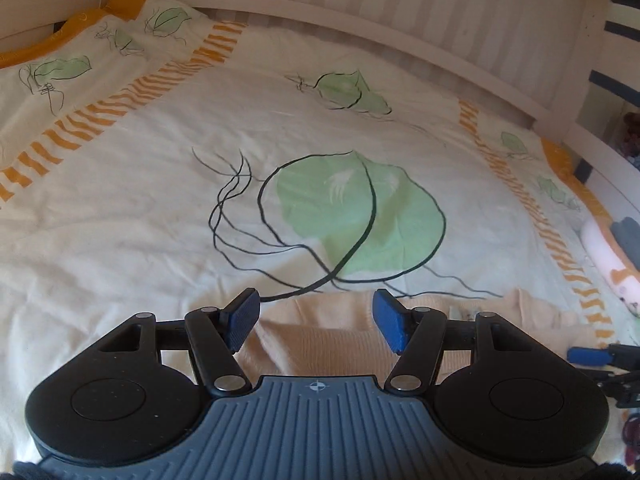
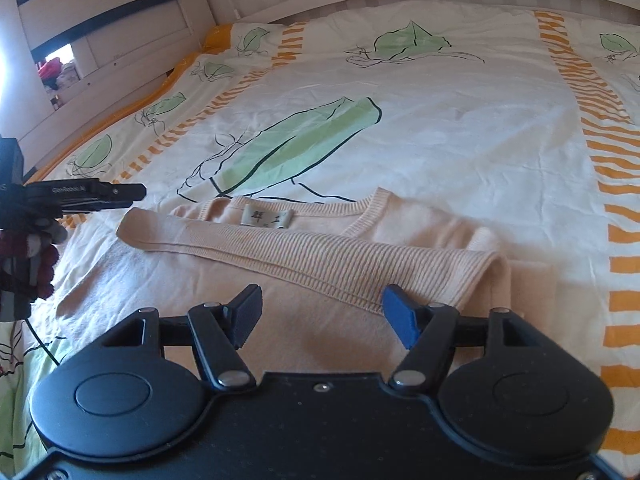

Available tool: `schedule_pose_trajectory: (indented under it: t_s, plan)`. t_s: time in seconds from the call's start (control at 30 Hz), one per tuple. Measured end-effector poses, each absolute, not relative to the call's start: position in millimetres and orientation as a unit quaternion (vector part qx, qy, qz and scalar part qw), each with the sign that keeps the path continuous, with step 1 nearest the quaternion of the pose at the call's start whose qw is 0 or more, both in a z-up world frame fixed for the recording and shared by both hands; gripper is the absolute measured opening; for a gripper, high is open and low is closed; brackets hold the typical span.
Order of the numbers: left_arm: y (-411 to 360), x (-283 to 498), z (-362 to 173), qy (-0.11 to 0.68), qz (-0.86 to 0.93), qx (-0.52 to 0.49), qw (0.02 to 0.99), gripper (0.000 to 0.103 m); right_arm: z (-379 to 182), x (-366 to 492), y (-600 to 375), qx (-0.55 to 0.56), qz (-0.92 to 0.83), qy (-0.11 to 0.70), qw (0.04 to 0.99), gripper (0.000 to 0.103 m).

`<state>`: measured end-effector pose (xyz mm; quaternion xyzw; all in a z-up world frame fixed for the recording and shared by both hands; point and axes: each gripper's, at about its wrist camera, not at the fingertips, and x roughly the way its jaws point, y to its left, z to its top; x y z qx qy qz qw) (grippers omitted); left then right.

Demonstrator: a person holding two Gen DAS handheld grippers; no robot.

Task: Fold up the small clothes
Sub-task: 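Open both grippers and release the folded hem onto the collar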

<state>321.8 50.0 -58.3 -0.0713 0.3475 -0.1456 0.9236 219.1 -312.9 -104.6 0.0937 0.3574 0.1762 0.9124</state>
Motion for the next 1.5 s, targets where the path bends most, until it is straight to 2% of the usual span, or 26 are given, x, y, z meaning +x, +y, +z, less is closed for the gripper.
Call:
schedule_pose_trajectory:
  t_s: [0.1, 0.3, 0.63, 0.77, 0.93, 1.13, 1.27, 1.37, 1.43, 1.5]
  plan:
    - [46, 321, -56, 0.349, -0.161, -0.074, 0.920, 0.061, -106, 225, -318, 0.105, 0.169, 0.346, 0.917, 0.071]
    - [16, 311, -62, 0.363, -0.227, 0.003, 0.904, 0.061, -97, 247, -329, 0.087, 0.102, 0.324, 0.937, 0.071]
    - [-15, 282, -71, 0.424, -0.415, 0.040, 0.804, 0.061, -64, 202, -315, 0.055, 0.154, 0.331, 0.929, 0.075]
    - [-17, 296, -92, 0.455, -0.371, 0.052, 0.808, 0.061, -74, 206, -305, 0.058, 0.179, 0.365, 0.912, 0.075]
    - [10, 325, -101, 0.445, -0.281, -0.017, 0.850, 0.061, -98, 233, -299, 0.057, 0.178, 0.401, 0.897, 0.075]
    - [41, 326, -70, 0.356, -0.152, -0.030, 0.922, 0.068, -104, 268, -304, 0.044, 0.134, 0.377, 0.916, 0.075]
    - [56, 329, -64, 0.359, -0.136, -0.075, 0.920, 0.069, -100, 283, -311, 0.048, 0.089, 0.362, 0.926, 0.075]
    - [51, 330, -63, 0.374, -0.138, -0.065, 0.915, 0.070, -90, 278, -318, 0.063, 0.065, 0.349, 0.933, 0.075]
    - [42, 328, -65, 0.379, -0.149, -0.041, 0.912, 0.073, -81, 267, -318, 0.068, 0.068, 0.338, 0.936, 0.077]
    - [30, 322, -68, 0.384, -0.168, -0.005, 0.908, 0.075, -76, 253, -313, 0.057, 0.082, 0.344, 0.934, 0.092]
